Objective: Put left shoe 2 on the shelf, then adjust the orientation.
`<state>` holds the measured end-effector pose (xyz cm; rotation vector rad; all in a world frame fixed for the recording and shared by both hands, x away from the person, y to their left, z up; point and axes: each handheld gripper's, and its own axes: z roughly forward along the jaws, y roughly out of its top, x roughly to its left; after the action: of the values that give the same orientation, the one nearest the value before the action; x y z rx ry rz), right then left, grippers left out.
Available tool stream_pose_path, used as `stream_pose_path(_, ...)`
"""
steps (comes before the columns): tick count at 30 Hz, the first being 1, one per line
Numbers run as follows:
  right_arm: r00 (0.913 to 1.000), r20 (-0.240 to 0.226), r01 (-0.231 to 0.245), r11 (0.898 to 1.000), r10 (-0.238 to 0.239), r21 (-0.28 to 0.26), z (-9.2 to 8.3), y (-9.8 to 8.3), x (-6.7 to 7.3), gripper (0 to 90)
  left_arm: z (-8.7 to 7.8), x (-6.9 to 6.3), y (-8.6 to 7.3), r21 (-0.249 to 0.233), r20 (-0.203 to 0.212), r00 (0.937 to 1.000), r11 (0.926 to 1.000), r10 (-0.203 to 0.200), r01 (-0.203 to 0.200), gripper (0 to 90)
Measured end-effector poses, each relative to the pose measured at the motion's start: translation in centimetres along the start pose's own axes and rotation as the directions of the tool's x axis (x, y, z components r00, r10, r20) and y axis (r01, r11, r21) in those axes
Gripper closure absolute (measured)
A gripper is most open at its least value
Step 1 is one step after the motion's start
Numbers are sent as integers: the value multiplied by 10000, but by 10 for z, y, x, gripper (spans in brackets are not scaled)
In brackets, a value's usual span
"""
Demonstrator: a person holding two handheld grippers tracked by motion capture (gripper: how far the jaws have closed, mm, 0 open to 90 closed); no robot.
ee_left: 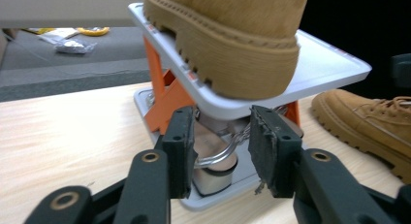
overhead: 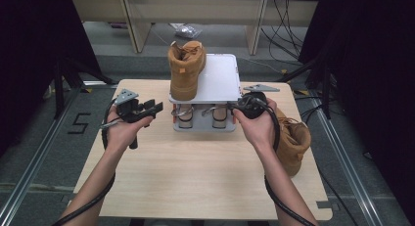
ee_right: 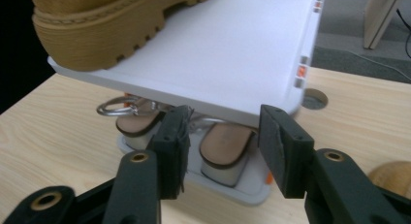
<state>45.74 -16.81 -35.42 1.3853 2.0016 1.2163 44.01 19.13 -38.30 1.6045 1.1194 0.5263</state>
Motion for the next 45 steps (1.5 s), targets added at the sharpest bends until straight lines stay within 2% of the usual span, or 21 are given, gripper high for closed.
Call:
stream_pose_path(14, 9987, 505, -9, 9972, -28, 745, -16, -14, -34, 501, -20, 21, -39, 355, -477, 9986, 9990, -243, 260, 571)
stream_pose_path(15, 9977, 649, -236, 9957, 179, 893, -17, -16, -35, 501, -21, 21, -41, 361, -542, 9981, 9989, -280, 300, 570)
stream_pose_path(18, 9975, 699, 2, 9950, -72, 1000, -19, -18, -46, 502, -23, 23, -48, 412, -619, 9975, 9985, -329, 355, 567)
stream_pose_path(21, 9944, 992, -498, 9911, 377, 1232, -24, -20, -51, 501, -23, 23, -55, 500, -615, 9975, 9980, -362, 393, 565)
stream_pose_path(22, 9951, 984, -100, 9920, -25, 1260, -25, -21, -58, 502, -22, 23, -56, 517, -591, 9975, 9978, -389, 420, 564)
stream_pose_path(25, 9952, 973, -93, 9881, -57, 1534, -30, -24, -68, 509, -23, 22, -61, 602, -581, 9978, 9975, -322, 357, 561)
stream_pose_path(26, 9924, 1184, -524, 9846, 328, 1666, -33, -24, -67, 512, -23, 21, -62, 597, -555, 9978, 9974, -359, 392, 560)
stream_pose_path(27, 9937, 1113, -277, 9867, 99, 1603, -34, -25, -74, 514, -23, 21, -63, 626, -543, 9979, 9973, -346, 380, 560)
stream_pose_path(29, 9913, 1313, -327, 9850, 103, 1697, -40, -25, -82, 519, -24, 21, -65, 683, -587, 9976, 9969, -361, 401, 560)
stream_pose_path(32, 9823, 1777, -924, 9778, 587, 1882, -49, -25, -89, 530, -25, 21, -67, 713, -531, 9979, 9966, -377, 414, 558)
stream_pose_path(33, 9833, 1782, -715, 9784, 365, 1939, -52, -25, -95, 541, -25, 20, -68, 695, -519, 9979, 9967, -390, 426, 558)
stream_pose_path(34, 9791, 1875, -1165, 9735, 793, 1966, -55, -25, -94, 550, -26, 20, -69, 705, -508, 9980, 9967, -377, 412, 557)
stream_pose_path(36, 9832, 1770, -816, 9740, 440, 2112, -61, -26, -101, 556, -26, 21, -70, 729, -506, 9978, 9963, -423, 460, 557)
stream_pose_path(37, 9800, 1864, -1114, 9678, 693, 2256, -65, -26, -98, 556, -25, 21, -70, 725, -509, 9978, 9963, -436, 472, 557)
stream_pose_path(38, 9838, 1739, -815, 9710, 423, 2248, -67, -27, -101, 556, -25, 20, -70, 727, -513, 9977, 9962, -437, 473, 556)
stream_pose_path(40, 9822, 1853, -729, 9701, 296, 2314, -70, -29, -103, 555, -26, 19, -70, 698, -456, 9980, 9965, -429, 461, 556)
stream_pose_path(41, 9799, 1908, -1046, 9647, 585, 2416, -72, -29, -104, 555, -26, 18, -69, 719, -449, 9982, 9964, -409, 441, 555)
stream_pose_path(42, 9795, 1970, -920, 9636, 423, 2508, -74, -30, -109, 556, -27, 18, -69, 742, -447, 9983, 9965, -365, 397, 554)
stream_pose_path(43, 9755, 2172, -892, 9636, 335, 2521, -75, -32, -112, 548, -27, 18, -69, 753, -443, 9984, 9964, -351, 383, 554)
stream_pose_path(44, 9774, 2085, -852, 9659, 335, 2445, -76, -34, -116, 548, -28, 18, -70, 747, -447, 9982, 9963, -392, 425, 554)
stream_pose_path(45, 9778, 2009, -1050, 9686, 592, 2254, -76, -35, -118, 543, -28, 19, -70, 736, -453, 9981, 9962, -425, 457, 554)
